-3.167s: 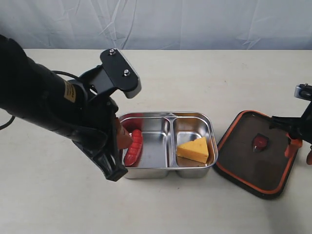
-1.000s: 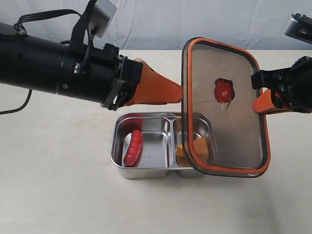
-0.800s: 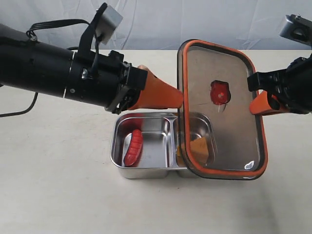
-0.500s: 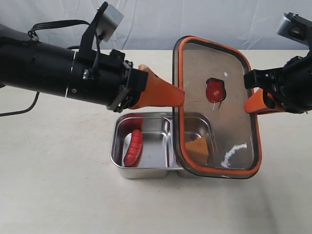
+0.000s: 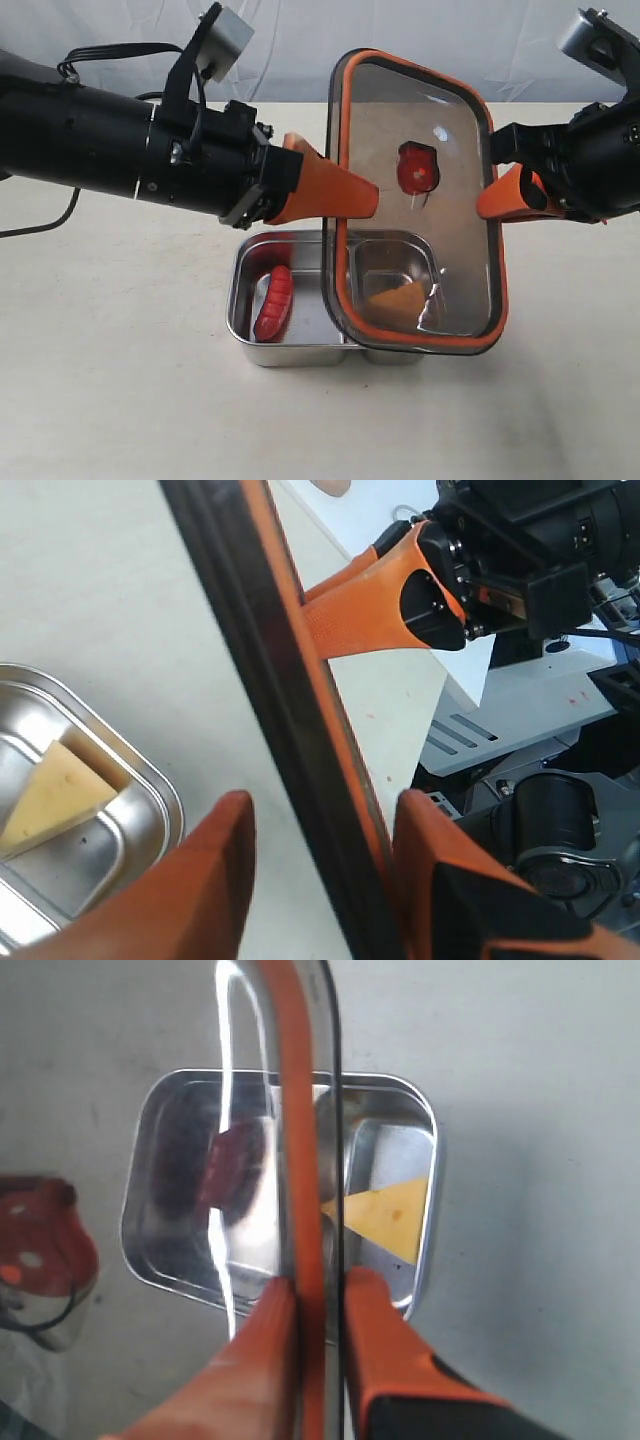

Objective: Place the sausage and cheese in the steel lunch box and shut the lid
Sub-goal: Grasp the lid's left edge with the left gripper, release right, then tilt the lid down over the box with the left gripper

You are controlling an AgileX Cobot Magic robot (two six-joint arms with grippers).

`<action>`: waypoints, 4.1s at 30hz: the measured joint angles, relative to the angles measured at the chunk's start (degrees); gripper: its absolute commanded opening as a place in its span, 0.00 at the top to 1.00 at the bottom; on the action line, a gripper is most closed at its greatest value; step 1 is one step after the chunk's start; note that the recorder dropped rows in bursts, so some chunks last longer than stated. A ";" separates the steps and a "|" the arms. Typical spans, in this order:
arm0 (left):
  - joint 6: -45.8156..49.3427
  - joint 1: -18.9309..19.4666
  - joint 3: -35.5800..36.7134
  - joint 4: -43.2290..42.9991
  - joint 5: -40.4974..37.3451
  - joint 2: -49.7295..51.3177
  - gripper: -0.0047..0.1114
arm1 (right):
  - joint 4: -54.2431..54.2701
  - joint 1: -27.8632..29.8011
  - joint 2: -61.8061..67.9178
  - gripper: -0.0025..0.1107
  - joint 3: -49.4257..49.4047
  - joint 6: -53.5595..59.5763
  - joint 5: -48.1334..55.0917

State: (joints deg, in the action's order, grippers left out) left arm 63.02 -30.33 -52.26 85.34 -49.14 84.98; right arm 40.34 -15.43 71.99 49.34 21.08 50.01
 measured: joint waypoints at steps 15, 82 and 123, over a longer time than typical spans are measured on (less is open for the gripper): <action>1.29 0.10 0.10 -0.78 1.30 0.00 0.96 | 2.00 0.00 0.00 0.98 0.00 2.32 1.24; -92.54 -27.52 9.02 -177.91 8.67 -8.11 0.96 | -35.30 -0.09 -22.27 0.59 0.00 -21.08 -1.47; -118.70 -46.62 16.16 -184.58 -8.90 13.41 0.96 | -35.30 -0.09 -22.27 0.59 0.00 -21.08 -1.00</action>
State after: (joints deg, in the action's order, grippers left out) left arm -55.69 -76.95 -36.10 -99.24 -58.04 98.40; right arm 5.04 -15.52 49.72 49.34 0.00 49.01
